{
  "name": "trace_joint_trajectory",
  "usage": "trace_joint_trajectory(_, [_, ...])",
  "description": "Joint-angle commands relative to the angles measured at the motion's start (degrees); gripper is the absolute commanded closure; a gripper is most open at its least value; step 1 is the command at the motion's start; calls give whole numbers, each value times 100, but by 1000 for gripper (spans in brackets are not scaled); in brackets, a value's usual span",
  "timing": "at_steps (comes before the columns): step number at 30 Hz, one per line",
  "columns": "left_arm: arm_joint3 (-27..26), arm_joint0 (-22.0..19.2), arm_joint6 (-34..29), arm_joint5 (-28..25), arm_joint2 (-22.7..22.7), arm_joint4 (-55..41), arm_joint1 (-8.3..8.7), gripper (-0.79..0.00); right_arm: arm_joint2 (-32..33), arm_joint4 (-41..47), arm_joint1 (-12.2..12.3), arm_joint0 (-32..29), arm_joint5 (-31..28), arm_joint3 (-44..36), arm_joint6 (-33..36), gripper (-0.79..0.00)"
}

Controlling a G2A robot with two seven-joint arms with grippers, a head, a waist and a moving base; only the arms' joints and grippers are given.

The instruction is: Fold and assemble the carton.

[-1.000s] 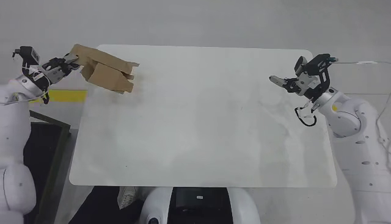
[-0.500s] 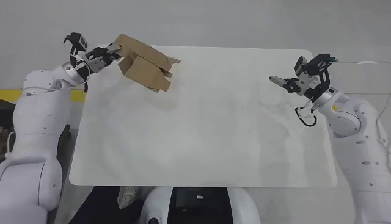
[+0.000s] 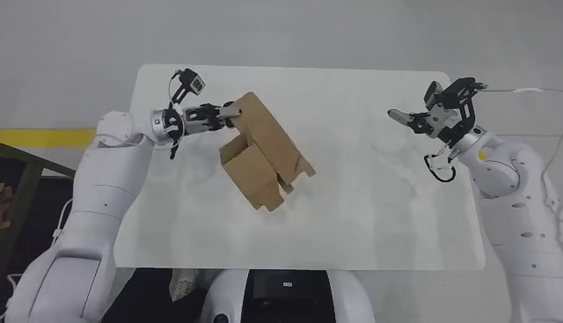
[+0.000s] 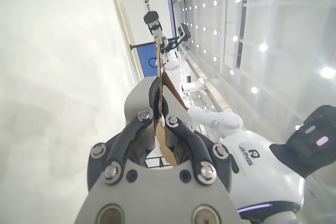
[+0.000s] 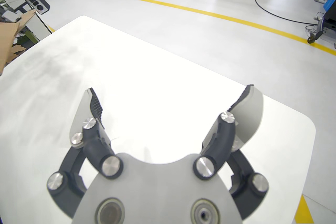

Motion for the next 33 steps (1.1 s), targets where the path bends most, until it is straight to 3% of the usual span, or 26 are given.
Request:
trace_joint_trajectory(1, [-391,193,-56,139,-2,-32,20,0,0,0,0,0,0,0,0,-785])
trace_joint_trajectory(7, [-1302,614,-252,455,-6,54,90,0,0,0,0,0,0,0,0,-785])
trace_joint_trajectory(13, [-1828,910,-428,343,-16,281,154,0,0,0,0,0,0,0,0,-785])
trace_joint_trajectory(33, [-1908,960,-475,417,-18,272,171,0,0,0,0,0,0,0,0,-785])
